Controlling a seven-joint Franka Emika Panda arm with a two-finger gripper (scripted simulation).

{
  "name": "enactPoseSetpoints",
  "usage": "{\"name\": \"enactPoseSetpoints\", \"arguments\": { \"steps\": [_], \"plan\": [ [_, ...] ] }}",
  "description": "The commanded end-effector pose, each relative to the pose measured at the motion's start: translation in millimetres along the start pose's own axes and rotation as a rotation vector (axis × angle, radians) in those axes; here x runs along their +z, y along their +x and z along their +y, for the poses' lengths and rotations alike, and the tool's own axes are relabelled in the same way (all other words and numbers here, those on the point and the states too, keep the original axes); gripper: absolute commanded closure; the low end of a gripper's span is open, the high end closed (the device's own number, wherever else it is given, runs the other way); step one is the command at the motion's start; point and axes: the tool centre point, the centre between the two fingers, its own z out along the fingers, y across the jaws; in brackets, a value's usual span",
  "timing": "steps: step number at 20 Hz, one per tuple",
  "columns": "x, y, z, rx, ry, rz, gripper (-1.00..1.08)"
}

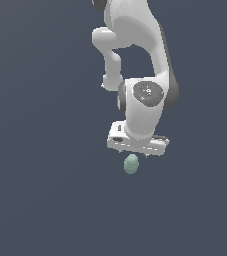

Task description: Pick up the object and move it to a goal position.

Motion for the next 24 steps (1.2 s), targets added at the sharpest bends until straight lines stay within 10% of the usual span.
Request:
{"name": "enactPoseSetpoints", "arguments": {
  "steps": [1, 24],
  "plan": [
    [1, 4, -3, 0.016, -0.001, 0.001, -0.92],
    [52, 6, -5, 0.023, -0.001, 0.001, -0.92]
  ]
}}
